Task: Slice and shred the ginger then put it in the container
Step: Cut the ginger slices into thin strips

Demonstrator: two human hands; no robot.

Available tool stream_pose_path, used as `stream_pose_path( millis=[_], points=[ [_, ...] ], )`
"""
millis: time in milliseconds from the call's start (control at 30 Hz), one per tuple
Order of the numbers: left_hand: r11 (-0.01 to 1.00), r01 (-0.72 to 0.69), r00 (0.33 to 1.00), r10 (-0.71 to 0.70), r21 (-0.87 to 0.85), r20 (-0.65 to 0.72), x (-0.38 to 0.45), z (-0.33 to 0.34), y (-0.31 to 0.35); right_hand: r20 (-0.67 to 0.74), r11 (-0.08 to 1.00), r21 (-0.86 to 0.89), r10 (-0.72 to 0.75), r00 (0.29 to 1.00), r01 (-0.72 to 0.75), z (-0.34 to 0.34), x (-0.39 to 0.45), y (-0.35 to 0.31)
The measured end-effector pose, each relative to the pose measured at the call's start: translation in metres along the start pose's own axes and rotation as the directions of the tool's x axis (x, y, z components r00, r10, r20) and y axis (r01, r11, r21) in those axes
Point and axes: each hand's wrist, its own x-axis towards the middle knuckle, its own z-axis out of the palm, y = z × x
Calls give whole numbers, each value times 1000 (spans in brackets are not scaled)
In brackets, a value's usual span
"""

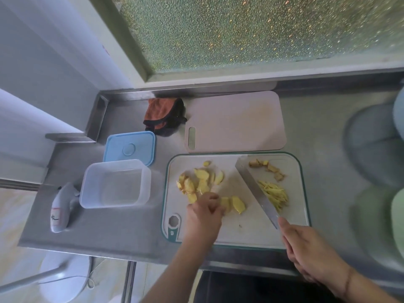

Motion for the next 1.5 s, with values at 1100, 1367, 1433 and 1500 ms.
stream_pose_path(
  millis=[1100, 1367, 1433, 1500],
  points=[
    [947, -290, 938, 310, 136, -155, 10, 7, -5, 18, 1000, 10, -17, 1000, 17, 14, -1, -2],
    [965, -260, 955, 260, 20, -146, 5, 30, 8, -54, 991, -115, -82, 995, 76, 13, -2, 7],
    [949, -313, 938, 315, 37, -146, 5, 40, 12, -42, 982, -162, -105, 994, 97, 16, -3, 5],
    [925, -371, 909, 380, 86, -168, 7, 46, 10, -22, 984, -143, -111, 994, 107, 16, -3, 4]
  ],
)
